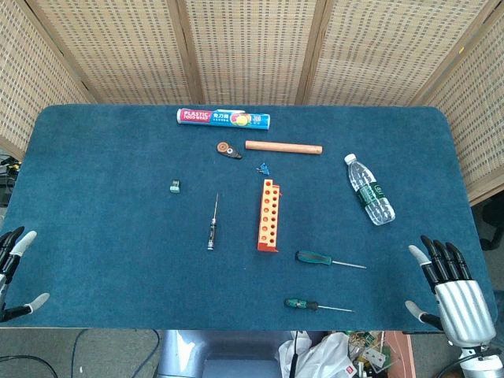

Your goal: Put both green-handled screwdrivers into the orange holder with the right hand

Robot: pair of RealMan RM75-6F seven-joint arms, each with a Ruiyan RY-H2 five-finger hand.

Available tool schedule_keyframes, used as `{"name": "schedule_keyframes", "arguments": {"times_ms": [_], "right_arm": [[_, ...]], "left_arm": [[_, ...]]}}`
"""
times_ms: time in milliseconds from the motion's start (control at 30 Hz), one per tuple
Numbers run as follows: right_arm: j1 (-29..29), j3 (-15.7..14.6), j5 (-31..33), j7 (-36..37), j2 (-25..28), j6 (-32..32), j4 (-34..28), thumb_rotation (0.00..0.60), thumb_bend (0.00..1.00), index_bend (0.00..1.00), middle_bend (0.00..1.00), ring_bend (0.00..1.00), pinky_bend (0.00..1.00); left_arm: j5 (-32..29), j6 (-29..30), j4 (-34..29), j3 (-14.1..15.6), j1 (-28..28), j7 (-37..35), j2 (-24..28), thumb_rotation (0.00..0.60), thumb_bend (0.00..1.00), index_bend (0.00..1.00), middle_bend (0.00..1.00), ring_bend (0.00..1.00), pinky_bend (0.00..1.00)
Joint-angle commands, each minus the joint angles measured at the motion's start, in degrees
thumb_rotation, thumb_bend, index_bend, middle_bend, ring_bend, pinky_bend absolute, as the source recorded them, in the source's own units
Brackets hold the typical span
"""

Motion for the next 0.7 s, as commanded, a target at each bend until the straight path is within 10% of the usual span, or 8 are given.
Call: {"name": "schedule_keyframes", "arguments": {"times_ms": [33, 300, 700], "right_arm": [[0.29, -0.41, -0.60, 0.62, 0.18, -0.78, -0.11, 0.600, 0.00, 0.08, 0.00, 0.00, 0.00], [4.23, -3.27, -5.33, 8.86, -0.21, -7.41, 1.20, 0.600, 0.00, 0.09, 0.00, 0.00, 0.00], [15.42, -2.37, -6.89, 13.91, -6.94, -23.44, 4.04, 0.600, 0.09, 0.42, 0.00, 0.00, 0.00]], "left_arm": [[-0.01, -0.11, 0.00, 0.00, -0.05, 0.02, -0.01, 0.600, 0.00, 0.00, 0.00, 0.00, 0.00], [0.01, 0.19, -0.24, -0.07, 0.09, 0.35, -0.05, 0.600, 0.00, 0.00, 0.00, 0.00, 0.00], [-2.10, -1.65, -0.72, -0.80, -0.63, 1.80, -0.44, 0.600, 0.00, 0.00, 0.00, 0.00, 0.00]]}}
